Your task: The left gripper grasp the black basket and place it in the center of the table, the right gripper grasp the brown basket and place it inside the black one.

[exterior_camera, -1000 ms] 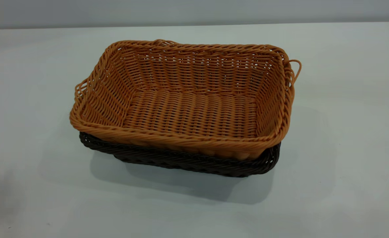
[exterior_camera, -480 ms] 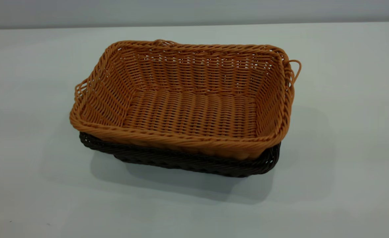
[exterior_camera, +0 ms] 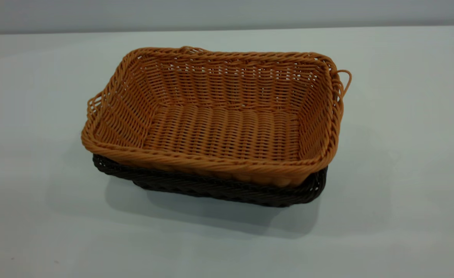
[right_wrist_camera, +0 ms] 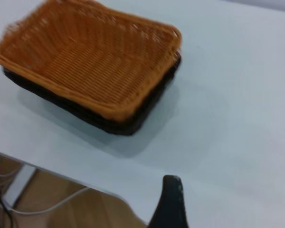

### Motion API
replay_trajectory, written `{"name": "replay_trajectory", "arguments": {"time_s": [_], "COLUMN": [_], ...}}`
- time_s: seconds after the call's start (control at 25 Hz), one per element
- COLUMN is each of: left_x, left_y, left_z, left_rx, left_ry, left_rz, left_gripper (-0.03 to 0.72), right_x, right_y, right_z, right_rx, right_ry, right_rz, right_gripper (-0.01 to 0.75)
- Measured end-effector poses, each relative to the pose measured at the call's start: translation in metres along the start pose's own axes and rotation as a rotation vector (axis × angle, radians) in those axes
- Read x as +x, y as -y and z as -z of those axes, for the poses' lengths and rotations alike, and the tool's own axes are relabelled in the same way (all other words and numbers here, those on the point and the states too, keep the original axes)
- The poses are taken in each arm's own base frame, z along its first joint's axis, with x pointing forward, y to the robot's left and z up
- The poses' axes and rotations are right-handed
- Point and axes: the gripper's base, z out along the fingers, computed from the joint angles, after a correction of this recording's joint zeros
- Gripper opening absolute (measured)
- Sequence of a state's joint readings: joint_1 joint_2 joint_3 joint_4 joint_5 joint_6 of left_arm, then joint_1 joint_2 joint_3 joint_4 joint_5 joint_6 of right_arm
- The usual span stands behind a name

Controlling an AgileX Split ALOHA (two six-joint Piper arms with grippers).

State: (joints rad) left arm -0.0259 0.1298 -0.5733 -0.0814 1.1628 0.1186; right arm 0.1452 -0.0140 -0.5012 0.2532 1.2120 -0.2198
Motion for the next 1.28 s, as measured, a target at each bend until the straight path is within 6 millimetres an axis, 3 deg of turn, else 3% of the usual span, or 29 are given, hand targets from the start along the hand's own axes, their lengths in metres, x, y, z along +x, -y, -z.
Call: {"name": "replay_trajectory", "arguments": {"time_s": [0.28, 1.28], "left_x": [0.018, 0.022], "left_y": [0.001, 0.002], "left_z": [-0.012, -0.008], "left_rx": [-0.002, 0.01], "left_ry": [0.034, 0.093], "left_rz": [-0.009, -0.013], "left_gripper": [0.563, 0.563], "right_x": [-0.002, 0.0], "right_y": [0.004, 0.004], "right_z": [-0.003, -0.007], "right_rx": [0.035, 0.033], "right_ry": [0.031, 0.029], "right_rz": [0.007, 0.001], "right_gripper": [0.565, 0.565]}}
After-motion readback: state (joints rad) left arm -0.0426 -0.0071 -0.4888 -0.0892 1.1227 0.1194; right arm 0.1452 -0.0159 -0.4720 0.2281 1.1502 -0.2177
